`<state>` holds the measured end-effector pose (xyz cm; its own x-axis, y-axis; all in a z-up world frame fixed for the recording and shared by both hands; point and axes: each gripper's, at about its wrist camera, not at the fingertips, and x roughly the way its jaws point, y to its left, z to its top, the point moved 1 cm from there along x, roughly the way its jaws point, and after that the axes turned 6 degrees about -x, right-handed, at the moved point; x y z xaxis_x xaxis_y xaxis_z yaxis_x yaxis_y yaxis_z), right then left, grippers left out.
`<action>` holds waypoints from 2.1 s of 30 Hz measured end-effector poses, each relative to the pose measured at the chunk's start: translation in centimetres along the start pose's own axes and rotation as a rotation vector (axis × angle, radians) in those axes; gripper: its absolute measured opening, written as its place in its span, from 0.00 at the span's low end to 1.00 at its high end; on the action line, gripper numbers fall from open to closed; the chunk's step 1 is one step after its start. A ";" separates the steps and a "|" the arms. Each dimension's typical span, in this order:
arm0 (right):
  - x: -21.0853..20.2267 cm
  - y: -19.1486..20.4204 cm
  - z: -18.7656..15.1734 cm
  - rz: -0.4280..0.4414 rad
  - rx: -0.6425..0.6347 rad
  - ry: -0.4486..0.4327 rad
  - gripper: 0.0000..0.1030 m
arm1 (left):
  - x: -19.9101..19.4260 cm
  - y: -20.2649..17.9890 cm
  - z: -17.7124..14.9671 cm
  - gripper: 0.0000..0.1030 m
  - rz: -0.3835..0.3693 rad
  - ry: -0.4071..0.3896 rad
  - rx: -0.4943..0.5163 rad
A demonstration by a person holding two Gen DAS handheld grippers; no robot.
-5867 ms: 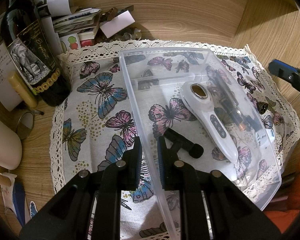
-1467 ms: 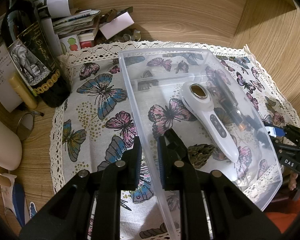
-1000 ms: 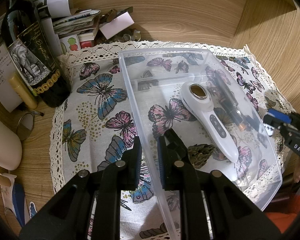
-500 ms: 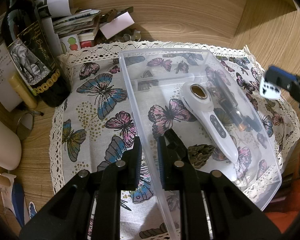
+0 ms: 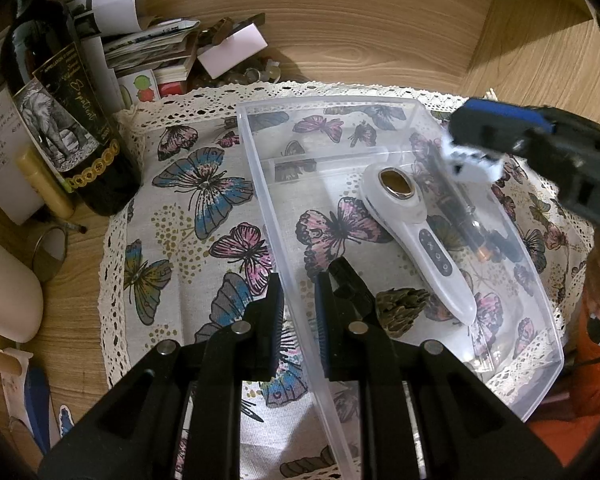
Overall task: Organize rigid objects
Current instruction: 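Place the plug adapter into the clear box and open the right tool, then move the right tool back toward the remaining items on the cloth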
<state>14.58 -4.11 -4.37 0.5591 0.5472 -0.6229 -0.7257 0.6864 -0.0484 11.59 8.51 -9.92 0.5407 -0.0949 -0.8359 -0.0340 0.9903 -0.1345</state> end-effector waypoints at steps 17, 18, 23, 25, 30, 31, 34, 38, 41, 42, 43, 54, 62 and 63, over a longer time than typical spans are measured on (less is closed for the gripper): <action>4.3 2.2 -0.7 0.093 -0.061 0.158 0.26 | 0.0 0.0 0.0 0.15 0.001 -0.001 -0.001; 4.3 2.2 -0.7 0.099 -0.060 0.162 0.26 | 0.0 0.0 0.0 0.15 0.000 0.000 -0.001; 3.7 2.2 -0.6 0.091 -0.061 0.141 0.26 | 0.0 0.0 0.0 0.15 0.001 -0.001 -0.001; 3.4 2.1 -0.5 0.081 -0.061 0.131 0.26 | 0.0 0.0 0.0 0.15 0.001 0.000 -0.001; 2.5 1.6 -0.2 0.064 -0.053 0.109 0.26 | 0.0 0.0 0.0 0.15 0.000 -0.001 -0.001; 2.4 1.6 -0.2 0.060 -0.051 0.105 0.26 | 0.0 0.0 0.0 0.15 0.000 -0.001 -0.001; 1.6 1.1 -0.3 0.041 -0.048 0.096 0.26 | 0.0 0.0 0.0 0.15 0.000 -0.001 -0.001; -0.1 -0.3 -0.6 -0.011 -0.023 0.069 0.26 | 0.0 0.0 0.0 0.15 0.000 -0.001 0.000; -1.5 -1.8 -1.3 -0.064 0.010 0.053 0.28 | 0.0 0.0 0.0 0.15 0.000 -0.001 -0.001; -2.0 -2.3 -1.6 -0.083 0.021 0.050 0.30 | 0.0 0.0 0.0 0.15 0.001 -0.001 0.000; -2.4 -2.9 -1.9 -0.102 0.036 0.048 0.33 | 0.0 0.0 0.0 0.15 0.000 -0.001 -0.001; -3.1 -6.5 -7.7 -0.205 0.173 0.137 0.40 | 0.1 0.0 0.1 0.15 0.002 -0.002 0.000; -0.5 -6.1 -12.0 -0.193 0.215 0.240 0.40 | 0.1 0.0 0.2 0.15 0.008 0.000 0.003; -0.2 -6.1 -12.4 -0.194 0.220 0.252 0.40 | 0.2 0.0 0.2 0.15 0.008 0.000 0.004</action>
<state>13.93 -14.38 -13.58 0.5415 0.2810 -0.7923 -0.4975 0.8669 -0.0326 11.84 8.49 -9.95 0.5408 -0.0871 -0.8367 -0.0350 0.9914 -0.1259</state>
